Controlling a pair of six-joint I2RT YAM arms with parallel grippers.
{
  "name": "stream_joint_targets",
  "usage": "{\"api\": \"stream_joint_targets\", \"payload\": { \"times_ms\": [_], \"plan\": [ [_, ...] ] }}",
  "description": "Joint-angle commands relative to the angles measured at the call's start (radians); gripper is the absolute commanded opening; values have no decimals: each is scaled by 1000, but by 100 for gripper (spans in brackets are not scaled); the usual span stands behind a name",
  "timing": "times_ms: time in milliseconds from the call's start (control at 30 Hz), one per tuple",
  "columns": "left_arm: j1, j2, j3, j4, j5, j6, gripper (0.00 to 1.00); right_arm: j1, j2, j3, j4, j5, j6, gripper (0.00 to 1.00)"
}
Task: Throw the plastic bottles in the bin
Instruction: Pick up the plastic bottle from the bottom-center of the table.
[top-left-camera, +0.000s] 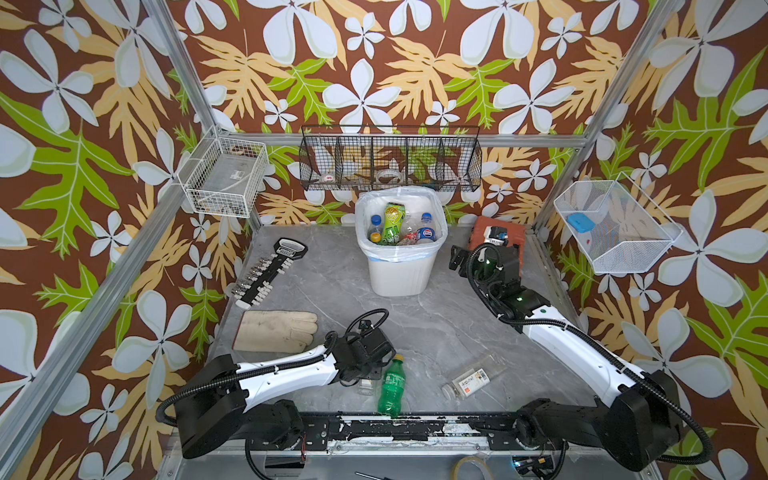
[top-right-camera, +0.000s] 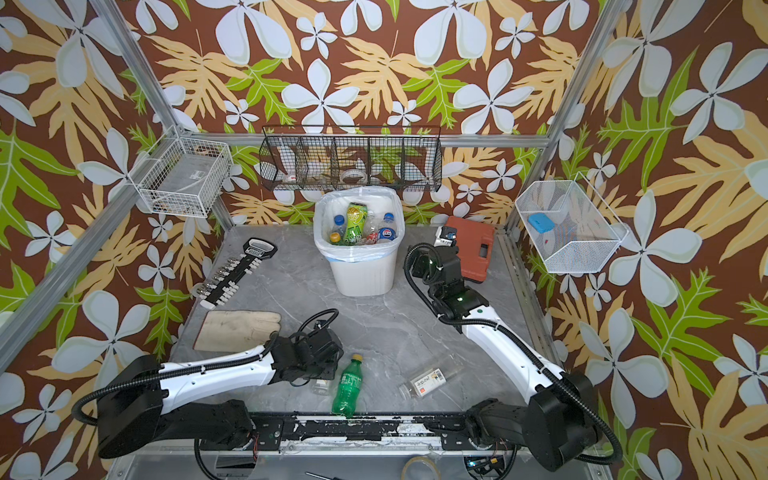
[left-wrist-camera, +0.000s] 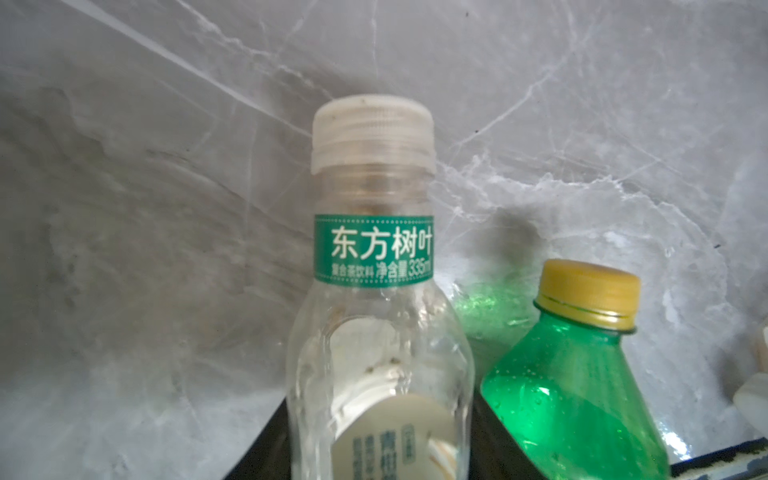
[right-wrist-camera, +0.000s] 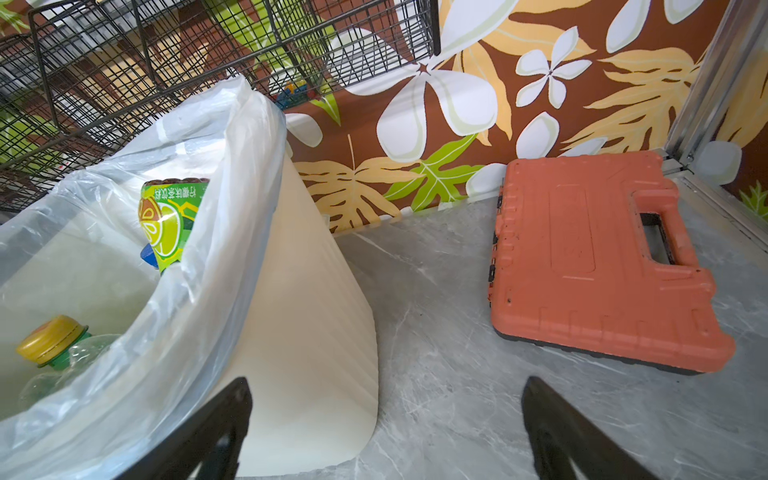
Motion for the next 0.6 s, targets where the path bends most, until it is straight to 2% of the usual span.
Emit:
{"api": "stream_joint_targets", "payload": {
  "times_ms": [0, 167, 333, 467, 567],
  "plan": [
    [28, -30, 18, -19, -49, 22, 46, -1, -2, 6, 28, 2, 3, 100],
    [100, -196, 58, 37, -117, 107, 47, -3, -5, 8, 35, 3, -1, 99],
    [158, -354, 139, 183, -222, 230, 48, -5, -10, 15, 38, -5, 1, 100],
    [255, -362, 233, 257, -203, 313, 48, -5, -11, 23, 30, -11, 10, 99],
    [276, -341, 296, 309, -188, 379, 48, -5, -23, 14, 28, -4, 3, 100]
  ]
}}
